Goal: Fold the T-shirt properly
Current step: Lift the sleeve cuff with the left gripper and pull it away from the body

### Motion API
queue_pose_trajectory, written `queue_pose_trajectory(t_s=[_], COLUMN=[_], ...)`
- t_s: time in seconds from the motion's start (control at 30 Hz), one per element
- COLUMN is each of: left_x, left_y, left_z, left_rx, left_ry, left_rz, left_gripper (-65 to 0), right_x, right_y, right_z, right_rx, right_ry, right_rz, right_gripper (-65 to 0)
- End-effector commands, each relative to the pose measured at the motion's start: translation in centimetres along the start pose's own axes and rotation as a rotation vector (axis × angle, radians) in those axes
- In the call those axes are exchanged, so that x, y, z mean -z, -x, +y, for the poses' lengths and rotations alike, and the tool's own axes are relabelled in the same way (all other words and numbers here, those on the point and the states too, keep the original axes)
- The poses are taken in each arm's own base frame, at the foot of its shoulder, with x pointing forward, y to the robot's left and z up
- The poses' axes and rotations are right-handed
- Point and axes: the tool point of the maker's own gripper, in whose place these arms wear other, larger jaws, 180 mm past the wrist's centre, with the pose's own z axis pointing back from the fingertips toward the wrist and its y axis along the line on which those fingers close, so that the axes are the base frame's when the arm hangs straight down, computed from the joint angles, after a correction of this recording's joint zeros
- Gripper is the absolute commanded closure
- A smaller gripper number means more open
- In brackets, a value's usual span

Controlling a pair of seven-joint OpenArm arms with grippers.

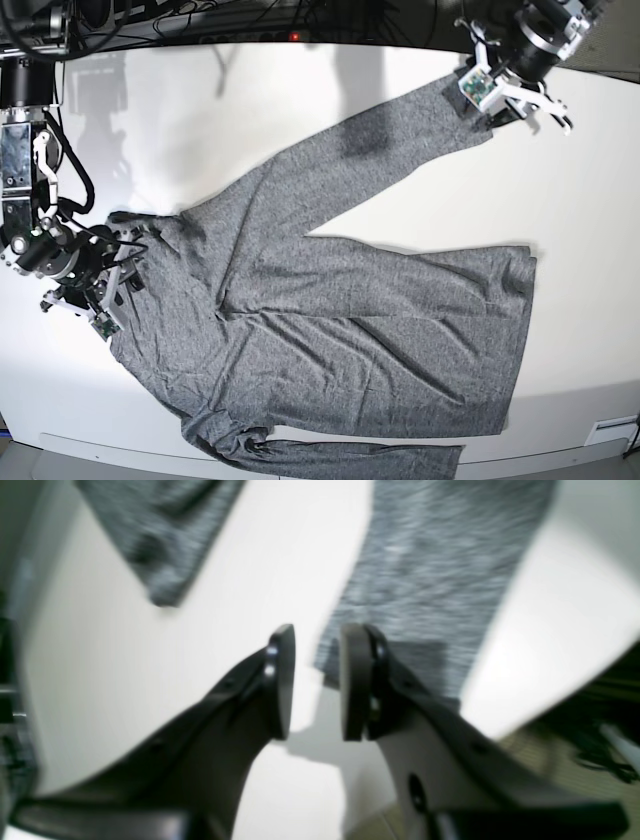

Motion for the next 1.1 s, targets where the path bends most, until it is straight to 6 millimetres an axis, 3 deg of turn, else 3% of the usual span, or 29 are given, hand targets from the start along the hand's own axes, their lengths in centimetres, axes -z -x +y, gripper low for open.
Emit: queue_pose_trajectory(t_s=[0.0, 0.17, 0.4, 0.53, 0.73, 0.97, 1.07], left_x=[-0.3, -0.3, -0.8, 0.4, 1.0, 0.8, 0.3], left_y=[-0.7, -0.8, 2.1, 4.7, 4.1, 4.9, 3.9], left_z=[0.0, -1.8, -6.0, -6.1, -5.1, -5.0, -4.8], left_rx=[-0.004, -0.012, 0.018, 0.038, 0.044, 0.009, 0.015], left_ry=[-0.001, 0.063, 0.193, 0.190, 0.166, 0.169, 0.160], left_rz=[-0.028, -0.027, -0.020, 0.036, 0.017, 0.087, 0.084], left_gripper=[-18.7, -20.7, -20.7, -20.7, -20.7, -20.7, -20.7], right_x=[-0.8, -0.8, -0.8, -0.8, -0.8, -0.8, -0.8], right_y=[-1.6, -1.6, -1.7, -1.7, -1.6, -1.6, -1.6], right_z=[-1.5, -1.5, -1.5, -1.5, -1.5, -1.5, -1.5], right_rx=[-0.014, -0.014, -0.014, -0.014, -0.014, -0.015, -0.016], right_ry=[0.032, 0.032, 0.033, 0.032, 0.032, 0.033, 0.034], right_rz=[-0.046, -0.046, -0.054, -0.053, -0.050, -0.049, -0.048], right_gripper=[-23.6, -23.6, -23.6, -23.6, -23.6, -23.6, -23.6])
